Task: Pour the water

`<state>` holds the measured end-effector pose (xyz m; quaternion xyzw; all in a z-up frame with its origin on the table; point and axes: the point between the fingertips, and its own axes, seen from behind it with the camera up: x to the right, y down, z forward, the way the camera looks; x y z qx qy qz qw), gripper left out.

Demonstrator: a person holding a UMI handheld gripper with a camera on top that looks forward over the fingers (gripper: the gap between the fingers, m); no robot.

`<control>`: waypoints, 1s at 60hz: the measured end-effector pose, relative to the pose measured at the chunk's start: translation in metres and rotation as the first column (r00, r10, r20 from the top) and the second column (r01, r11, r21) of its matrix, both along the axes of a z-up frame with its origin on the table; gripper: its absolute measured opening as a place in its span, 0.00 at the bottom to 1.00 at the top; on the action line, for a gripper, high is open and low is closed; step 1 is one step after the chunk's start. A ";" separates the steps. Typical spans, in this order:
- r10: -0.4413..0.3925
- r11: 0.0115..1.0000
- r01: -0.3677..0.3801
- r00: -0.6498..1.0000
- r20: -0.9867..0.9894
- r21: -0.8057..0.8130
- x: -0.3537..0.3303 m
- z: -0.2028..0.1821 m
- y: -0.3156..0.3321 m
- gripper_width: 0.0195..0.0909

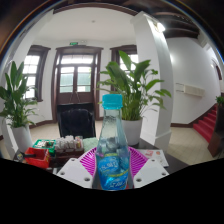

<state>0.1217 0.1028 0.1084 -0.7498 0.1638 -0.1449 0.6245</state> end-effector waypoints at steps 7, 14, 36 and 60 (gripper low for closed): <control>0.005 1.000 -0.005 1.000 -0.013 -0.027 0.011 -0.041 0.005 0.30; 0.004 1.000 -0.005 1.000 -0.028 -0.018 0.017 -0.063 0.013 0.32; 0.000 0.998 -0.003 0.999 -0.051 -0.060 0.014 -0.073 -0.007 0.80; 0.157 0.973 -0.165 0.986 -0.064 -0.164 -0.081 -0.067 -0.145 0.83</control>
